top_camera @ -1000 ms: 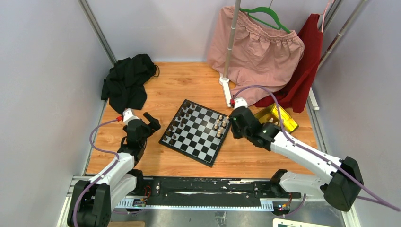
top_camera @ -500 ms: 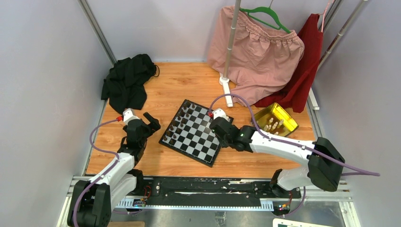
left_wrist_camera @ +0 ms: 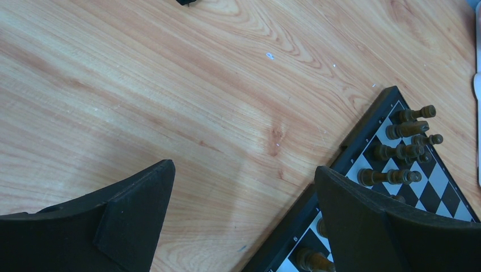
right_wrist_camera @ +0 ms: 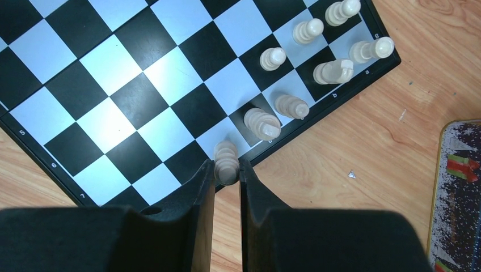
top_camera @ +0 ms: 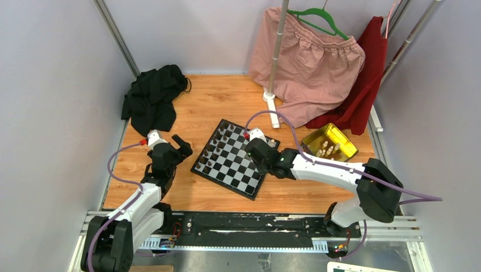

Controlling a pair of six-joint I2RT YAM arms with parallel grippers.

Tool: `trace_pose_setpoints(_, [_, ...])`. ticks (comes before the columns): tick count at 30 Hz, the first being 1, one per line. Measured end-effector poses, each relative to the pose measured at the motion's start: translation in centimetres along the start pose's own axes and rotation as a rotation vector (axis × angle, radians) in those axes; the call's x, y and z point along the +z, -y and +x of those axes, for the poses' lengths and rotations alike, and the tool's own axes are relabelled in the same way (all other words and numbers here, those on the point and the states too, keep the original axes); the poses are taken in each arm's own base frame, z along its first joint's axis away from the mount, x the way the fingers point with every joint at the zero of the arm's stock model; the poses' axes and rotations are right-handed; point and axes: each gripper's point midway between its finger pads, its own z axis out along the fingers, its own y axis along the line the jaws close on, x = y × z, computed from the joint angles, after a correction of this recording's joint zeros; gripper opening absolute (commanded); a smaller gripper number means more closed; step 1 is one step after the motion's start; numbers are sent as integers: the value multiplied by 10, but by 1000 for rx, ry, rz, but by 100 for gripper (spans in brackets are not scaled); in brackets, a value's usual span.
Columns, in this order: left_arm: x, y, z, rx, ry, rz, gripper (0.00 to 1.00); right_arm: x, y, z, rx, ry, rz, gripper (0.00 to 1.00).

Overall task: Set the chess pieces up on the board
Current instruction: Place the chess piece on the chessboard.

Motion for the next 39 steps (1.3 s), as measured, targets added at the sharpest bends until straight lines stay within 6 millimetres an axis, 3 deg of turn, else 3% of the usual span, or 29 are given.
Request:
trace_pose_setpoints(16, [0,0,0,0,0,0,100,16,-4,7,-27,-31,11,0])
trace_pose_setpoints(31, [0,0,0,0,-1,0,100,19,-4,9,-29,-39,13,13])
trace_pose_setpoints(34, [0,0,0,0,0,0,100,19,-4,9,-30,-40,14,18])
trace_pose_setpoints(39, [0,0,0,0,-1,0,100,19,-4,9,-28,-40,13,34])
